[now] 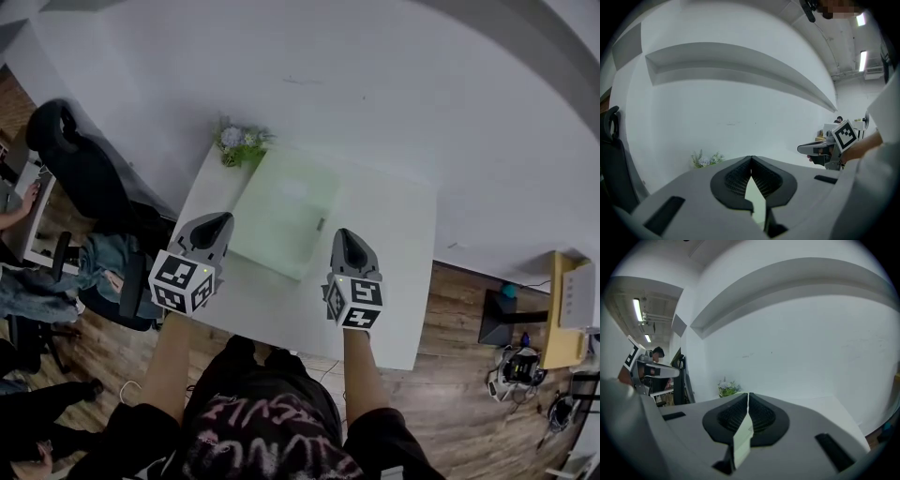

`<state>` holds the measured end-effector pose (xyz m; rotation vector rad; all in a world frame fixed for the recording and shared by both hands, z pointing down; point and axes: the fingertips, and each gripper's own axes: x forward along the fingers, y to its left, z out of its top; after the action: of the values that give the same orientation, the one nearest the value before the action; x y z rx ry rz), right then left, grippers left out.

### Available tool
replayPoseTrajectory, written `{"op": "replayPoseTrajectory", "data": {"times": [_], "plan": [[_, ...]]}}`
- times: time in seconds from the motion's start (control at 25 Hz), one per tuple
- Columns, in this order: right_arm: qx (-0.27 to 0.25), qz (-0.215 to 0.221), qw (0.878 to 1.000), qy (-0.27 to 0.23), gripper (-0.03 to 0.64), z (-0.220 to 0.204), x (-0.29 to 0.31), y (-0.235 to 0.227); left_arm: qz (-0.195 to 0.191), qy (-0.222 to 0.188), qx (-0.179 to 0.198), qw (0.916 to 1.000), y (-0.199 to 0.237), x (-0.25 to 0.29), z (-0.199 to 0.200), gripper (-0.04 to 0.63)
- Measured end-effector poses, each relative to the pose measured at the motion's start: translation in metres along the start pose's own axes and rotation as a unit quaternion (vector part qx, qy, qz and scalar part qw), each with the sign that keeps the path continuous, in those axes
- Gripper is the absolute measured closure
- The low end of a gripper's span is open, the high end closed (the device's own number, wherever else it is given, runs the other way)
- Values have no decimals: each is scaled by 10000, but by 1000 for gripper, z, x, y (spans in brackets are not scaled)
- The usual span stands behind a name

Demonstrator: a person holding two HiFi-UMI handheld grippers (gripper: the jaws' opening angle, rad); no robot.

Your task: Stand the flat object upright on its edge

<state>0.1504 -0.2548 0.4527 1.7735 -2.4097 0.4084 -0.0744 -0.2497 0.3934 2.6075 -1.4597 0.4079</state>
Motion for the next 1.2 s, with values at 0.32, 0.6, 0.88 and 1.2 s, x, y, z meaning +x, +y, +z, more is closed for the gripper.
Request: {"op": "replayPoseTrajectory", "data": {"times": [0.32,0.6,0.88,1.2], "plan": [[56,-264,9995,189,592,-10,16,6,-243,40,-110,9996,24,18,-11,581],[-9,-476,9981,386,592,-19,21,15,-415,192,-157,9988,43,29,-26,581],[214,-758,9949,633,592,-37,28,12,-592,342,-255,9973,53,45,-44,580],[275,-785,9919,961,592,-63,37,14,-682,598,-414,9950,62,62,-71,581]]}}
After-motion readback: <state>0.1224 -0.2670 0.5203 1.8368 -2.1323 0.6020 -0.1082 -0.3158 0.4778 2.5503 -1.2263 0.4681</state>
